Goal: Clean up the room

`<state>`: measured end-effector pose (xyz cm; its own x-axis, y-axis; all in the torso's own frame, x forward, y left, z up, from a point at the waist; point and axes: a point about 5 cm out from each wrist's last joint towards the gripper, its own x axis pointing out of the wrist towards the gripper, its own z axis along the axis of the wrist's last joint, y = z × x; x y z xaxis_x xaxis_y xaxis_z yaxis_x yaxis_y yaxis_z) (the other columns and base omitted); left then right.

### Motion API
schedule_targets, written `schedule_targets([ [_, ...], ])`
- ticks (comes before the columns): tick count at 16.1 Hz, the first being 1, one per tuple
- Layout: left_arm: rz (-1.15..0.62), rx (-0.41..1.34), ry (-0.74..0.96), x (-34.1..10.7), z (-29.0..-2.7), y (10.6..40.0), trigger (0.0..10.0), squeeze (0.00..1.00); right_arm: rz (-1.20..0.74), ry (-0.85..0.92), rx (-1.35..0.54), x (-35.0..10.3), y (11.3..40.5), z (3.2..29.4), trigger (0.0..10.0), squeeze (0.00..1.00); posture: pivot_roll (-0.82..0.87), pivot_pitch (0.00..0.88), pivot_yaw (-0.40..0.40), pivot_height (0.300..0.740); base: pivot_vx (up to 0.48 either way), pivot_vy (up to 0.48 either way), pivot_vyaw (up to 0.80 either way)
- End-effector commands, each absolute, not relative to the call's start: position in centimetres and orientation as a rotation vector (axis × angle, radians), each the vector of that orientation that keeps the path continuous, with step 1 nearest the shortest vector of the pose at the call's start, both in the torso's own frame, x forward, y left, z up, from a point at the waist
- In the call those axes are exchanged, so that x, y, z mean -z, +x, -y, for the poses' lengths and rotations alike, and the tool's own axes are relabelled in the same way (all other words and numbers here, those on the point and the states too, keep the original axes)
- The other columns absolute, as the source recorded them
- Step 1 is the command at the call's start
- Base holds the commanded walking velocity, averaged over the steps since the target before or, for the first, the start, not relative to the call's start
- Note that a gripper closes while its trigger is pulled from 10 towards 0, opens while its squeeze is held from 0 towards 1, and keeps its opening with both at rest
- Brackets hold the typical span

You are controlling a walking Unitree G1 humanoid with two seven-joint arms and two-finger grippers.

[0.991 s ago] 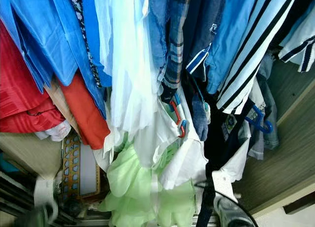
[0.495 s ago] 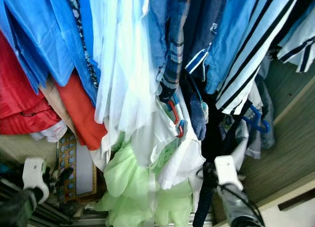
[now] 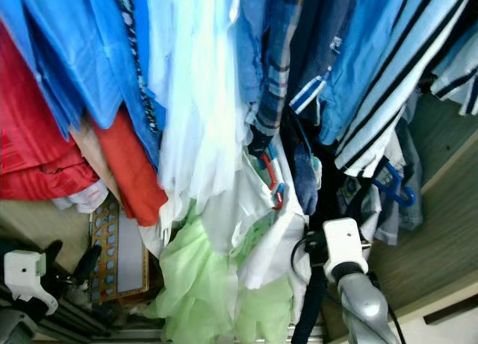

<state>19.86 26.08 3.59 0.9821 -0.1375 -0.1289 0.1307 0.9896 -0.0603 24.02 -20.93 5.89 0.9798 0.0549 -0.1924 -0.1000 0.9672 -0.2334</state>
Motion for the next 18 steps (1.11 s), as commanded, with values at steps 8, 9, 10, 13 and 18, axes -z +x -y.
schedule_targets([
  [8,-0.013,0.323,-0.074,-6.6,-20.5,21.3,10.0,0.00,-0.135,-0.299,-0.240,-8.7,22.9,19.9,10.0,0.00,0.01,0.000,-0.044,0.740,0.000,0.000,0.00],
  [9,0.012,0.389,-0.059,-7.6,-19.8,22.4,10.0,0.00,-0.097,-0.329,-0.266,-9.6,24.3,19.9,10.0,0.00,0.00,0.000,-0.037,0.740,0.000,0.000,0.00],
  [10,0.032,0.421,-0.050,-8.2,-19.3,23.4,10.0,0.00,-0.077,-0.341,-0.286,-10.2,25.5,19.7,10.0,0.00,-0.01,0.000,-0.033,0.740,0.000,0.000,0.00],
  [13,0.061,0.433,-0.071,-8.9,-17.8,25.4,10.0,0.00,-0.030,-0.359,-0.328,-11.0,28.0,18.0,10.0,0.00,-0.02,0.000,-0.021,0.740,0.000,0.000,0.00],
  [18,0.078,0.507,-0.069,-9.7,-15.8,27.1,10.0,0.00,0.052,-0.382,-0.421,-11.6,30.3,14.0,10.0,0.00,0.00,0.000,-0.026,0.740,0.000,0.000,0.00],
])
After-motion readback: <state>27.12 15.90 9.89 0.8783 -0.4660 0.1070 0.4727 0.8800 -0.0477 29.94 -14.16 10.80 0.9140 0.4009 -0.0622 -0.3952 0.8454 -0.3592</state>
